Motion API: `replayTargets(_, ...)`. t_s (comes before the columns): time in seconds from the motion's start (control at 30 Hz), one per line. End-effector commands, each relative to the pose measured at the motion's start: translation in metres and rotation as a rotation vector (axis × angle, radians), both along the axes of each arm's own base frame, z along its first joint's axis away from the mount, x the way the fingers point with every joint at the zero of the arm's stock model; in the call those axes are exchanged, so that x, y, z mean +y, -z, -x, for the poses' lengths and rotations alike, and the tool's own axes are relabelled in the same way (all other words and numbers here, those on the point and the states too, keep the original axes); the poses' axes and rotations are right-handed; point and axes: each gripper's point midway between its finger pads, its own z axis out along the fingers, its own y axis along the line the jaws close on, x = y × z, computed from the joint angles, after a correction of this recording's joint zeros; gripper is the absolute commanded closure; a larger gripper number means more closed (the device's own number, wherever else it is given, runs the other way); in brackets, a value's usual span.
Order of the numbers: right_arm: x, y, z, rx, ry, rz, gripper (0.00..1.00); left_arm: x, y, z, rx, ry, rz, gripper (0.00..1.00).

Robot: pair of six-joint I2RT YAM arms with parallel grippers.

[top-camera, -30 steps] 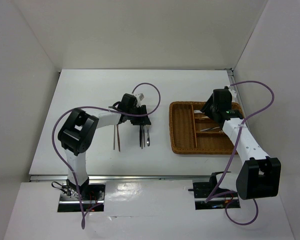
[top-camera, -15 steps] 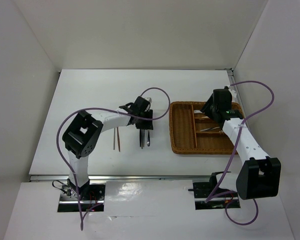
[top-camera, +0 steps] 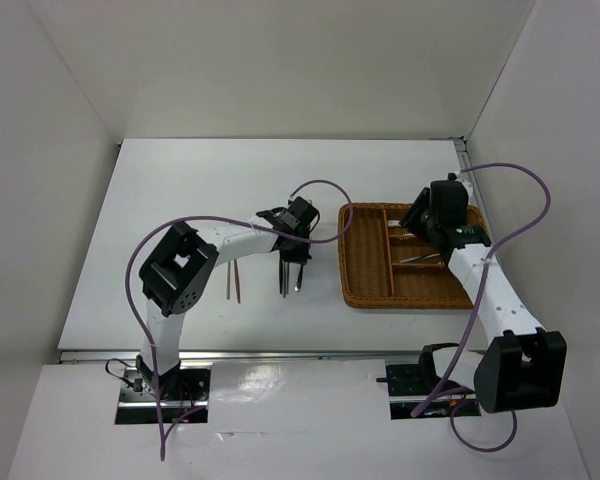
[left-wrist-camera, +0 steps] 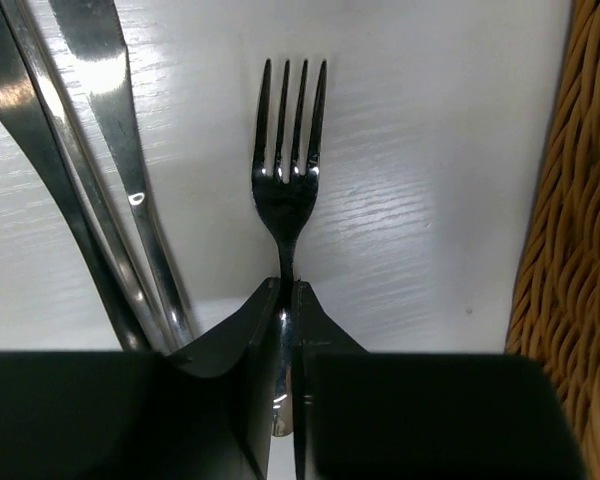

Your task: Sort the eating utensils into containers

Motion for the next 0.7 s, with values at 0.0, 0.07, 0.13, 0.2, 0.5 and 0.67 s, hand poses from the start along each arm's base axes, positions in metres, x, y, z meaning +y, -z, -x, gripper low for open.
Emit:
replayTargets(0.0, 0.015, -0.008, 0.009, -0.027, -0.082, -0.05, 0.5, 0.025, 0.045, 0.025, 0.123, -0.042, -0.138, 0.82)
replayTargets(0.07, 0.021, -0.008, 0.013, -0.029, -0.114, -0.061, 0.52, 0.025, 0.045, 0.024, 0.119, -0.054, -0.141, 0.87)
replayTargets(0.13, 0.034, -0.016, 0.015, -0.064, -0.197, -0.087, 0.52, 0.024, 0.041, 0.023, 0.116, -0.072, -0.128, 0.9)
replayTargets(0.2, 0.046, -0.018, 0.02, -0.095, -0.28, -0.111, 0.52, 0.015, 0.02, 0.014, 0.056, -0.073, -0.071, 0.9)
replayTargets(0.5, 0.127, -0.039, 0.047, -0.219, -0.671, -0.192, 0.52, -0.031, -0.088, -0.012, -0.11, 0.002, 0.19, 0.9)
replayTargets(0.67, 0.169, -0.03, 0.056, -0.197, -0.762, -0.141, 0.47, -0.044, -0.124, -0.017, -0.145, 0.025, 0.259, 0.9)
